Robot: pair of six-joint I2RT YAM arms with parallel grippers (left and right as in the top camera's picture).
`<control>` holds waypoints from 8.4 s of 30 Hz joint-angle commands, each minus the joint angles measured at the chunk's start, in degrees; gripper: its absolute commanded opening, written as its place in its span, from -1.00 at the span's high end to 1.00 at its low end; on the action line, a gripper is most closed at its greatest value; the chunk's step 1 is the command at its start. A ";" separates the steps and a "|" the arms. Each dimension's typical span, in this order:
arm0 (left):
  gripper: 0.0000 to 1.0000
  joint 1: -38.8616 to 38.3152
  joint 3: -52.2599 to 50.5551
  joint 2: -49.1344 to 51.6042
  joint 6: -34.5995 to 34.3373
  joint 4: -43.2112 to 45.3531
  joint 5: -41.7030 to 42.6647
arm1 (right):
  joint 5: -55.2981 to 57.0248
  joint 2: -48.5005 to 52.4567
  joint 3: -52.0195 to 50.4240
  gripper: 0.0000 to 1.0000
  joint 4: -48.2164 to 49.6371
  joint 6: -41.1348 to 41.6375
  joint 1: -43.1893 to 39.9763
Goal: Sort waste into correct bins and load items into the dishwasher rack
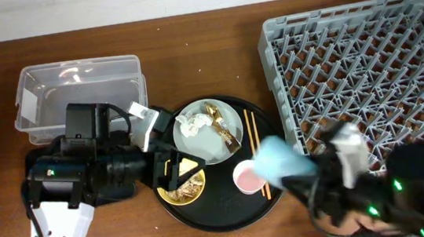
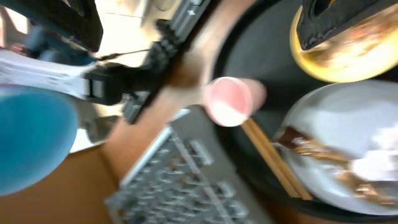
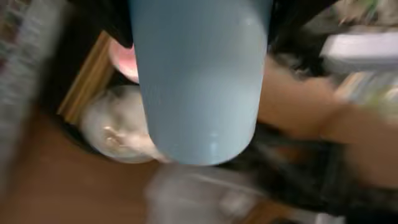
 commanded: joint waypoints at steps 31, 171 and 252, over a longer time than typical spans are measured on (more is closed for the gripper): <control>-0.84 -15.72 -2.99 0.96 -5.40 4.48 -25.53 | -6.51 17.05 3.82 -0.91 -7.63 -4.46 -39.08; 1.00 38.01 -11.43 25.18 18.05 7.13 20.44 | -18.86 12.74 15.96 -0.60 -27.61 -17.29 -56.98; -0.98 6.23 8.02 27.12 -11.67 32.92 -56.13 | -19.04 12.74 15.96 -0.62 -28.48 -17.31 -56.98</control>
